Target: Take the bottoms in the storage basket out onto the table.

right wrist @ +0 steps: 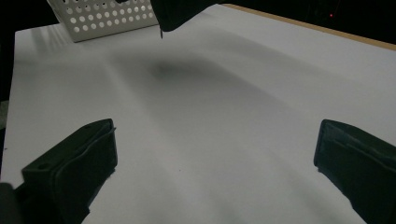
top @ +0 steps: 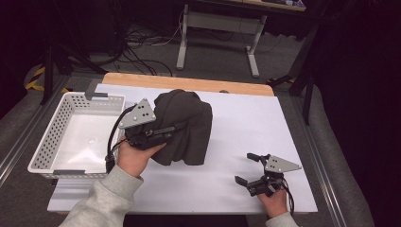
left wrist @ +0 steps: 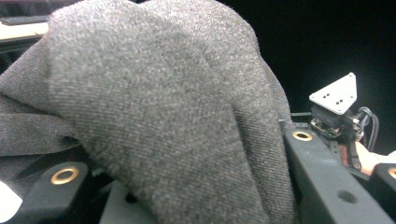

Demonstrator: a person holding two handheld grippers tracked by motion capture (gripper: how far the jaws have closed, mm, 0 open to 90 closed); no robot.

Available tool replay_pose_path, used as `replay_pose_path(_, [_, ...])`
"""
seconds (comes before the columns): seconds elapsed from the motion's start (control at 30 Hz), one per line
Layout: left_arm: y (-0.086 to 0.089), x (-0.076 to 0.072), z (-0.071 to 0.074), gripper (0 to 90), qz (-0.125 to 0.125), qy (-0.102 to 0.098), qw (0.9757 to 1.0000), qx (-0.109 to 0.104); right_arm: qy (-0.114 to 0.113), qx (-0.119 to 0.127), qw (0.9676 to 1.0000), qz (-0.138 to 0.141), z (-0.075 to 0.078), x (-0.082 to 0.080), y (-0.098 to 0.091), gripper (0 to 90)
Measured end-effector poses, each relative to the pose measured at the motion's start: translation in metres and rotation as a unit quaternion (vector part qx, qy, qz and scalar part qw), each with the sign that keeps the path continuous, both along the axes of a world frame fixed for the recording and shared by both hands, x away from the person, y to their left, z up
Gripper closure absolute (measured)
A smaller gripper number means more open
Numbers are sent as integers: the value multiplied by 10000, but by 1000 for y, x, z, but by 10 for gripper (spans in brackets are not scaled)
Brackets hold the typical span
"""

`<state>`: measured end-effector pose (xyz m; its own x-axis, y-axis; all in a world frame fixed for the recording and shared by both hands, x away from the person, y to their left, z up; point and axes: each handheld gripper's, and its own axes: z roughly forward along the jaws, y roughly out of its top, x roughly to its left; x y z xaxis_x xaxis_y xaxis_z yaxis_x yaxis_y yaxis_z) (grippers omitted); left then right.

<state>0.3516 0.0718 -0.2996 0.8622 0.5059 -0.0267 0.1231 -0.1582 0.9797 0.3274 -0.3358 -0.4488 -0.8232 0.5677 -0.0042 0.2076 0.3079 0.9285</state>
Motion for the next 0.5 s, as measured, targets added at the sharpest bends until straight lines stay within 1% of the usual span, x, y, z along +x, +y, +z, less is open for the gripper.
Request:
replay_pose_path(0.1, [-7,0,-4,656,-109,51,9999,-1,2,4,10000,3,0,0,0,2])
replay_pose_path(0.33, [-15,2,-10,656,-283,180,9994,-14,-5,8,10000,10,0,0,0,2])
replay_pose_path(0.5, [-24,3,-16,656,-418,259,9988,20,-3,9,10000,12,0,0,0,2])
